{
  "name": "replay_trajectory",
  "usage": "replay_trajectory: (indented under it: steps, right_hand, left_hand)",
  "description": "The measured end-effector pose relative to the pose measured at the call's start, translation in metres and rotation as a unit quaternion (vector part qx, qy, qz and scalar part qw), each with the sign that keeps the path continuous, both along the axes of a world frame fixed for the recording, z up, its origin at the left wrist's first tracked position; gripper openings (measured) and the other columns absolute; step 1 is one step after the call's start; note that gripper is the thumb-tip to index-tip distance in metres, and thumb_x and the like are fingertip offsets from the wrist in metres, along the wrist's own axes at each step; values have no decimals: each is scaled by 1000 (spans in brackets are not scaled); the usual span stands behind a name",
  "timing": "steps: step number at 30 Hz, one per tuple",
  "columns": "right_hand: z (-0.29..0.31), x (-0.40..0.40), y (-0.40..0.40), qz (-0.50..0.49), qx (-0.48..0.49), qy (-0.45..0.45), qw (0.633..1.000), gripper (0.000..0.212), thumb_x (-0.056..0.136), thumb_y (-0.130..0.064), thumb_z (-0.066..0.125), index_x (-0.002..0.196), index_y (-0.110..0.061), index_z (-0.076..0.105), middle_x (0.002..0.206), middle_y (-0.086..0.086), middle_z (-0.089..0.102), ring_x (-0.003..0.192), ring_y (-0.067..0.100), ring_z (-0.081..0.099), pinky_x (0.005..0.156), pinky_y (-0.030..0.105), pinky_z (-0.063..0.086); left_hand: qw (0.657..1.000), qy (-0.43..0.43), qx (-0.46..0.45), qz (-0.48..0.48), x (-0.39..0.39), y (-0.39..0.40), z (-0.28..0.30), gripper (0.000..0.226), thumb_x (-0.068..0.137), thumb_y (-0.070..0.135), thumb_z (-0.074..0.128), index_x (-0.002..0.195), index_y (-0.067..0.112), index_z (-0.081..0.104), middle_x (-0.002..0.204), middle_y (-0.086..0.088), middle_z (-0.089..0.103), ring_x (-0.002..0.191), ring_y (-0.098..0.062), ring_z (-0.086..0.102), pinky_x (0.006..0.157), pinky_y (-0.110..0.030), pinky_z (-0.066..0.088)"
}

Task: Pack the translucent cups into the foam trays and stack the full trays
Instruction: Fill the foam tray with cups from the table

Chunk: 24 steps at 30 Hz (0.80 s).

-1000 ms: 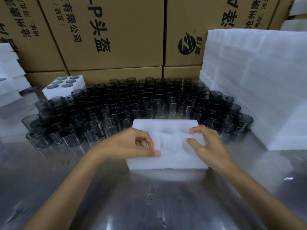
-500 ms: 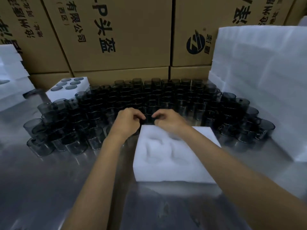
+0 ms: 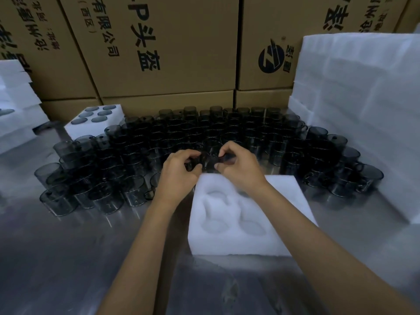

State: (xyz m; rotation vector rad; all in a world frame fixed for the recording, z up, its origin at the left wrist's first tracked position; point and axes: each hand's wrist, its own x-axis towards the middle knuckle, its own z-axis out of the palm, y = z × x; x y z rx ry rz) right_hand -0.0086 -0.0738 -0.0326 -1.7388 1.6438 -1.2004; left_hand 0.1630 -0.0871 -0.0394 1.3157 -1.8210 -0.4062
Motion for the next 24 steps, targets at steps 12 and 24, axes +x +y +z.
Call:
replay_trajectory:
  steps: [12, 24]
  right_hand:
    - [28, 0, 26, 65, -133, -12, 989, 26, 83, -12, 74, 84, -21, 50, 100, -11, 63, 100, 14, 64, 80, 49, 53]
    - [24, -24, 83, 101, -4, -21, 995, 78, 62, -58, 83, 125, -42, 41, 112, -14, 68, 102, 9, 65, 83, 34, 53]
  left_hand:
    - [980, 190, 18, -54, -7, 23, 33, 38, 78, 23, 83, 113, 27, 68, 108, 18, 68, 100, 3, 63, 79, -17, 47]
    - [966, 191, 110, -137, 3, 72, 15, 64, 75, 34, 84, 130, 40, 52, 103, 19, 71, 106, 2, 62, 85, -22, 49]
